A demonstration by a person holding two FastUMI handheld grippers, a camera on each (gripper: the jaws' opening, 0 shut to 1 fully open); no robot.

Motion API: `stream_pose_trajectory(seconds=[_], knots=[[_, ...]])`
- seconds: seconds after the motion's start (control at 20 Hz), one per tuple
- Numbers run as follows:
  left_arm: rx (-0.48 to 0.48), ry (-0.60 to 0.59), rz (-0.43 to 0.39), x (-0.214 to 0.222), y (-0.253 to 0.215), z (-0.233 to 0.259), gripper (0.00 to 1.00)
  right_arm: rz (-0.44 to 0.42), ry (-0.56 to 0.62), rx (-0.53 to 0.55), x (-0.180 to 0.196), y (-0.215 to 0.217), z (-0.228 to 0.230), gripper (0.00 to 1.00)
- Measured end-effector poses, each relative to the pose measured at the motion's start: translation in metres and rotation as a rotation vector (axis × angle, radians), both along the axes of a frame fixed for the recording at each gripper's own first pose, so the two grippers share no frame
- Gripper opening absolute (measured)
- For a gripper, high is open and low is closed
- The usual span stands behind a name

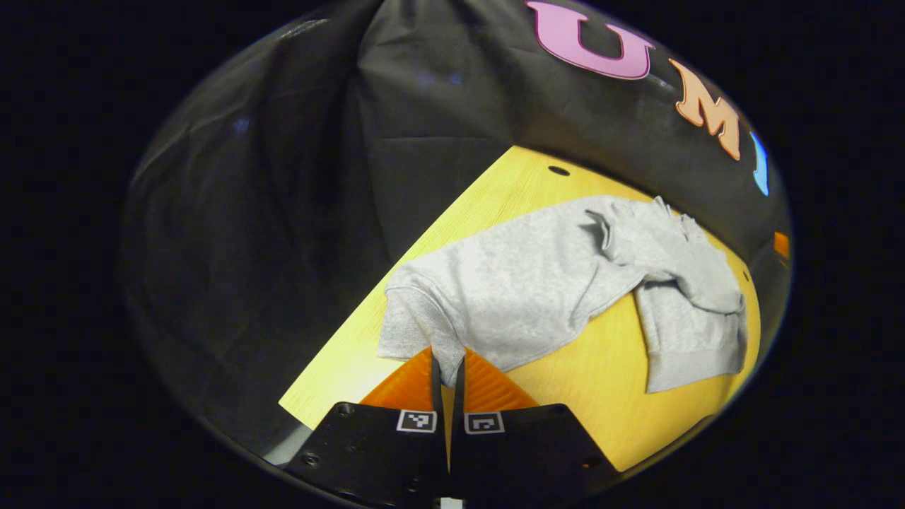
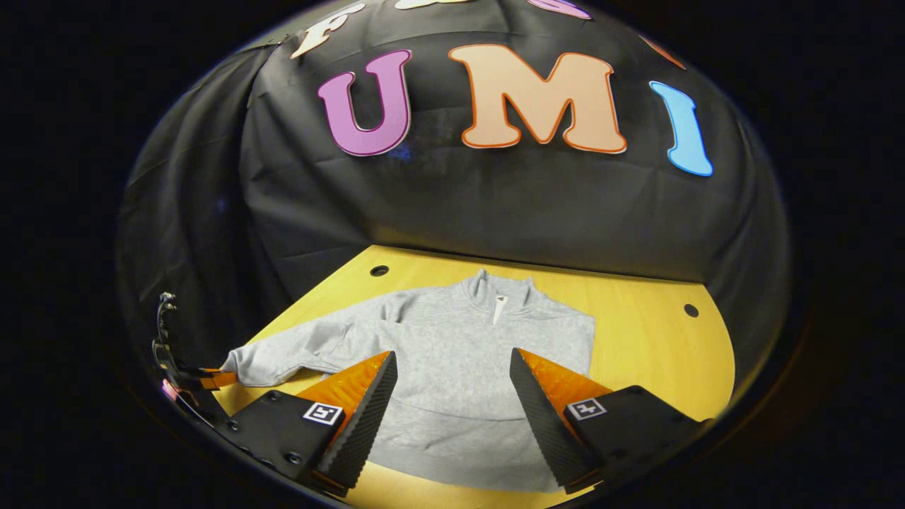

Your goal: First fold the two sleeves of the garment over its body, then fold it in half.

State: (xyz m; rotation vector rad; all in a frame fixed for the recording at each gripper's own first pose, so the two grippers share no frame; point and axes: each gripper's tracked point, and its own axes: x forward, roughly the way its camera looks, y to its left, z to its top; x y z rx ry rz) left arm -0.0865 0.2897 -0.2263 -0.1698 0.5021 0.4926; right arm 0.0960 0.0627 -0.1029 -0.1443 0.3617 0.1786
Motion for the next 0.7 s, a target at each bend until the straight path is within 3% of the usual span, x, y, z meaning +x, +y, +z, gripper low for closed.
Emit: stream_pose_trajectory(seconds=[0.15, 0.35, 0.7], knots=[[-0.038, -0.072, -0.038, 0.02, -0.027, 0.03, 0.0, -0.024, -0.005, 0.001, -0.006, -0.02, 0.004, 0.99], [-0.011, -0.133, -0.129, 0.053, -0.068, 0.072, 0.0, -0.063, -0.015, 0.018, -0.013, -0.049, 0.011, 0.99], [0.024, -0.215, -0.349, 0.113, -0.176, 0.131, 0.0, -0.131, -0.04, 0.01, -0.031, -0.11, 0.024, 0.99]])
